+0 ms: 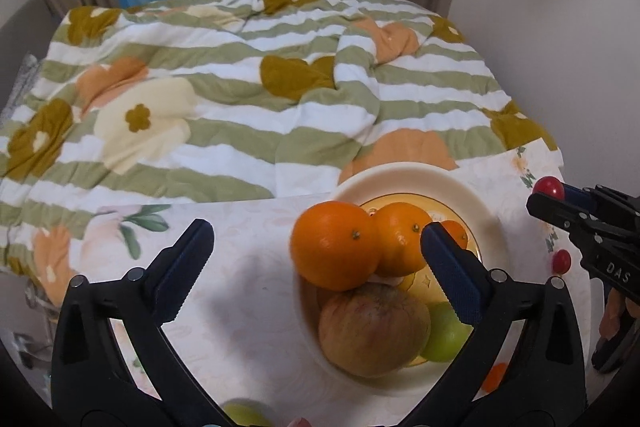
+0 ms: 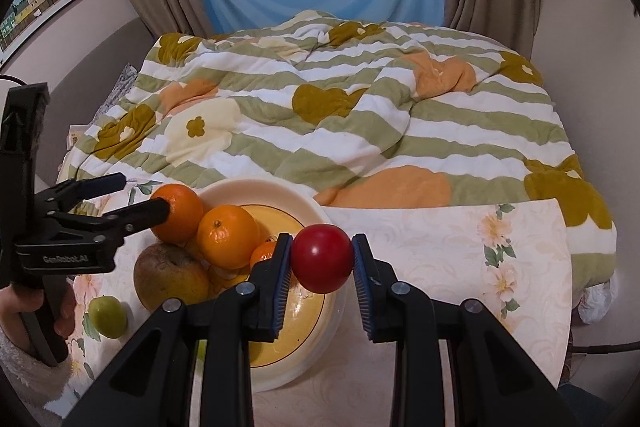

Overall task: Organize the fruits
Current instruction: 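Open the left tool to drop the orange while the right tool releases the tomato into the bowl, then move both tools back toward the kiwi and the other red tomato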

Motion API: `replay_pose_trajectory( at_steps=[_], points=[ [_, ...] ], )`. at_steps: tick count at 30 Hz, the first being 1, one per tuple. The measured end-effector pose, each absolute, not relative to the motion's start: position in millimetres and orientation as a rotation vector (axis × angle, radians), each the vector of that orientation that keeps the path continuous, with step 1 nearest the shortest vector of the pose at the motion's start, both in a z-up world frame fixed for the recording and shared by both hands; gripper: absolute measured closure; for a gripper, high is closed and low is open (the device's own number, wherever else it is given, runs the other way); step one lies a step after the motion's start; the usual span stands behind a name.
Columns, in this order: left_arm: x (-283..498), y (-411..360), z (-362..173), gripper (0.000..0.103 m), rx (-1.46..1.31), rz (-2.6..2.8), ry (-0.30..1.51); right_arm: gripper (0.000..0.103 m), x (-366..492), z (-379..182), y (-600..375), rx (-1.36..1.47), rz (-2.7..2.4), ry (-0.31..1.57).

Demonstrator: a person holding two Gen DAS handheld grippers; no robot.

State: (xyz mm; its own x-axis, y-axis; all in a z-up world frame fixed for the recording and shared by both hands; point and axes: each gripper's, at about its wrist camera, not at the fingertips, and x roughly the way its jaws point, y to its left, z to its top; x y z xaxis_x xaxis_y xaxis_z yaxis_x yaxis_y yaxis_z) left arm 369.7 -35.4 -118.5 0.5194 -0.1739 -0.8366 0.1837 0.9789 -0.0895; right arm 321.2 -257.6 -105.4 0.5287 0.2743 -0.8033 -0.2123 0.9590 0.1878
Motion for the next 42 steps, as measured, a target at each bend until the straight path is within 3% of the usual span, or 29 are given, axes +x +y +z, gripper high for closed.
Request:
replay_pose_trajectory(
  at_steps=[9, 31, 32, 33, 35, 36, 40, 41, 42],
  points=[
    [336.0, -4.6, -103.8, 0.0, -0.012, -0.127, 1.005, 0.076, 335.1, -99.1, -242.9, 0.015, 0.356, 0.961],
    [270.1, 29.1, -109.1, 0.0, -0.115, 0.037, 1.018, 0.074, 368.3, -144.8, -216.3, -0.065, 0.518, 0.995],
    [268.5, 28.4, -109.8, 0.0, -0.117, 0.041, 1.018, 0.066, 367.2, -144.5, -217.1, -0.06, 0.525, 0.987],
    [267.1, 27.3, -110.1, 0.0, -0.121, 0.045, 1.018, 0.046, 366.7, -144.1, -217.6, -0.058, 0.531, 0.983],
    [265.3, 26.7, -110.7, 0.0, -0.126, 0.049, 1.02, 0.02, 364.5, -141.6, -218.4, -0.06, 0.538, 0.962],
    [263.8, 26.1, -110.9, 0.0, -0.128, 0.051, 1.019, 0.014, 362.7, -139.8, -218.8, -0.066, 0.539, 0.949],
    [258.1, 24.7, -110.9, 0.0, -0.137, 0.057, 1.018, 0.01, 358.9, -134.7, -220.4, -0.089, 0.525, 0.926],
    [257.2, 24.5, -110.2, 0.0, -0.138, 0.057, 1.017, 0.0, 358.0, -133.2, -221.3, -0.088, 0.522, 0.925],
    [256.0, 24.8, -108.5, 0.0, -0.139, 0.057, 1.014, 0.0, 357.3, -131.5, -221.9, -0.086, 0.52, 0.922]
  ],
)
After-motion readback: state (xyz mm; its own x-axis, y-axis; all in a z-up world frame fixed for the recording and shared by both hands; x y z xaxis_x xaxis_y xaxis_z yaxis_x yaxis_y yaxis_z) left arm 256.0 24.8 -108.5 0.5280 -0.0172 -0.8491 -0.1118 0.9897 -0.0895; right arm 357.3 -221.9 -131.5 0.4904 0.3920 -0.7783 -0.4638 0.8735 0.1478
